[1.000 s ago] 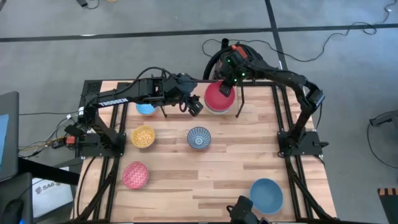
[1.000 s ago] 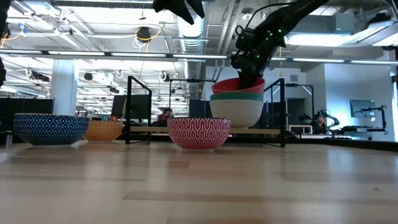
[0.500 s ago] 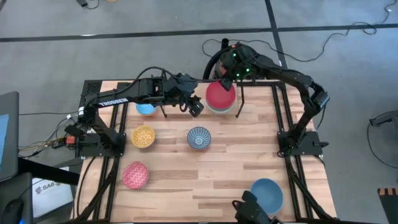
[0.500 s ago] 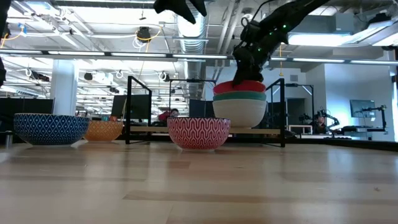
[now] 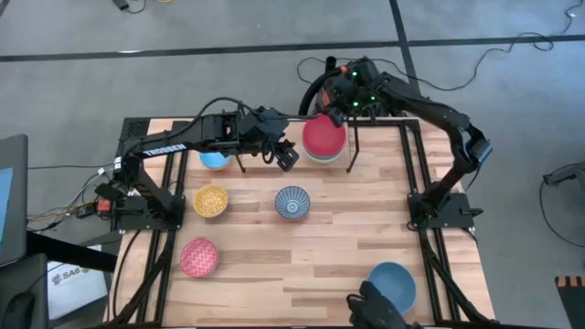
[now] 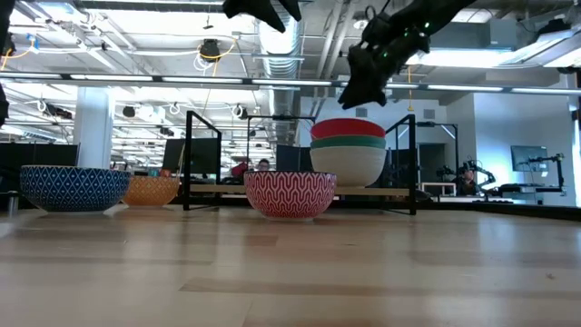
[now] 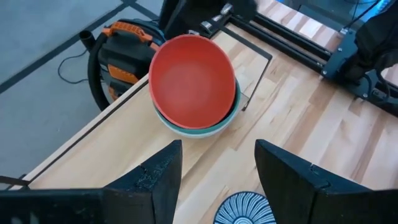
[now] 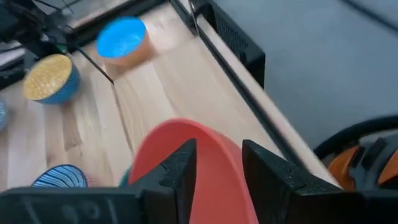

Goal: Place and stack bowls onto a shelf
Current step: Stack the big red bowl on the big green bowl on the shelf, then adjust the bowls on the shelf

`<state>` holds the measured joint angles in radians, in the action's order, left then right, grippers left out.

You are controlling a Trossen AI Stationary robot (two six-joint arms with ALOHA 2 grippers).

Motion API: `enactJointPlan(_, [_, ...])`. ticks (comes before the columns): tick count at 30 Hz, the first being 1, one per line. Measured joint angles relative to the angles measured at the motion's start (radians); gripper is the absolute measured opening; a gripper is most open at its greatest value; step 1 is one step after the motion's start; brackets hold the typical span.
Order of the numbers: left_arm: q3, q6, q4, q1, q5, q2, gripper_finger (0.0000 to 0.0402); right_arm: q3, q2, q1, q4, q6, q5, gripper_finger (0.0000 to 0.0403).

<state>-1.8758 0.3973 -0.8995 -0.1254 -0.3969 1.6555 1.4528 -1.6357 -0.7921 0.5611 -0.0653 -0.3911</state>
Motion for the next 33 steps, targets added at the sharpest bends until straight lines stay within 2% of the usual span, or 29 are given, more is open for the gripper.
enactJointPlan(9, [0.000, 0.009, -0.025, -0.001, -0.031, -0.019, 0.0187, -0.002, -0.102, -0.016, 0.006, 0.058, 0.081, 0.0107])
enactJointPlan(14, [0.000, 0.025, -0.069, -0.001, -0.035, -0.020, 0.0187, -0.002, -0.132, -0.015, 0.006, 0.049, 0.083, 0.0096])
enactJointPlan(18, [0.000, 0.027, -0.079, -0.001, -0.046, -0.020, 0.0187, -0.002, -0.111, -0.009, 0.020, 0.042, 0.082, 0.0095])
enactJointPlan(22, [0.000, 0.031, -0.075, -0.001, -0.054, -0.020, 0.0187, -0.002, -0.033, 0.011, 0.027, 0.041, 0.080, 0.0095])
enactJointPlan(28, [0.000, 0.042, -0.075, 0.010, -0.063, -0.020, 0.0187, 0.000, 0.038, 0.156, 0.136, 0.031, 0.099, 0.0095])
enactJointPlan(33, [0.000, 0.081, -0.075, 0.049, -0.077, -0.020, 0.0187, -0.051, 0.085, 0.389, 0.160, -0.018, 0.272, 0.0087])
